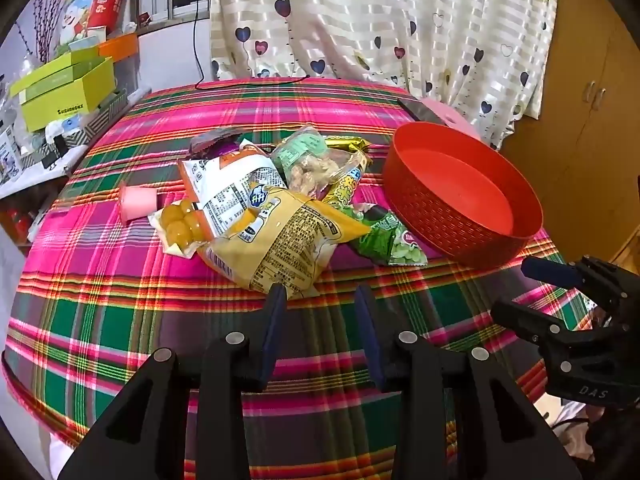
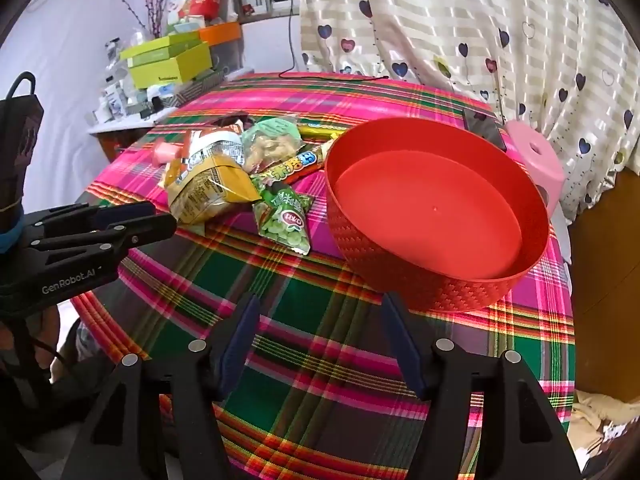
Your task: Organize snacks
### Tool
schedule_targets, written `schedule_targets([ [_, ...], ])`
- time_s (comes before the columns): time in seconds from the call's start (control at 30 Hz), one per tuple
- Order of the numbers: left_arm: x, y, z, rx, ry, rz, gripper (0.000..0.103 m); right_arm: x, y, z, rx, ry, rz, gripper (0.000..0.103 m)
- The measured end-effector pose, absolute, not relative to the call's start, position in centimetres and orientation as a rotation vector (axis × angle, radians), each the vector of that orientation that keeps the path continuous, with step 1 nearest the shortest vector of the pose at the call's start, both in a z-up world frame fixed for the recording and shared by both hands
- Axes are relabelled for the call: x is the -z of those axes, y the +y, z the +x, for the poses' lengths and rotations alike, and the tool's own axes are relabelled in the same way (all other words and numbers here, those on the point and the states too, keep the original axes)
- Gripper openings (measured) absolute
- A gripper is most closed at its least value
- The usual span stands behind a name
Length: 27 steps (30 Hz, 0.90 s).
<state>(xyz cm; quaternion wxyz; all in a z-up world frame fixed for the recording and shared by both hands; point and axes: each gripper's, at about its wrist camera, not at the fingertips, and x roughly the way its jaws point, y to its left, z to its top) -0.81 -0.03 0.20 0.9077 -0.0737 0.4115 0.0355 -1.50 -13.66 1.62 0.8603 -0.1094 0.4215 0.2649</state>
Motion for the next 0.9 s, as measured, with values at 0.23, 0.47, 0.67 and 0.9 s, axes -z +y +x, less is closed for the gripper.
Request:
schedule_targets([
  [0.23, -0.5, -0.1, -1.3, -0.077, 0.835, -0.159, 0.037, -2.1, -14.0, -2.3, -0.578, 0.867, -0.216, 0.064],
  [0.47, -1.1, -0.5, -1.6, -0.093, 0.832, -0.155, 0.037, -2.5, -14.7, -2.8, -0.595, 0.844, -0.199, 0.064],
  [0.67, -1.8, -1.1, -2.0, -0.084, 0.821, -0.152, 0.037, -2.9, -15.1, -3.0, -0.605, 0.826, -0.186, 0.064],
  [0.9, -2.1, -1.4, -2.6, -0.124, 0.804, -0.136, 0.037, -3.1, -14.9, -3.5, -0.619, 0.816, -0.189, 0.064],
])
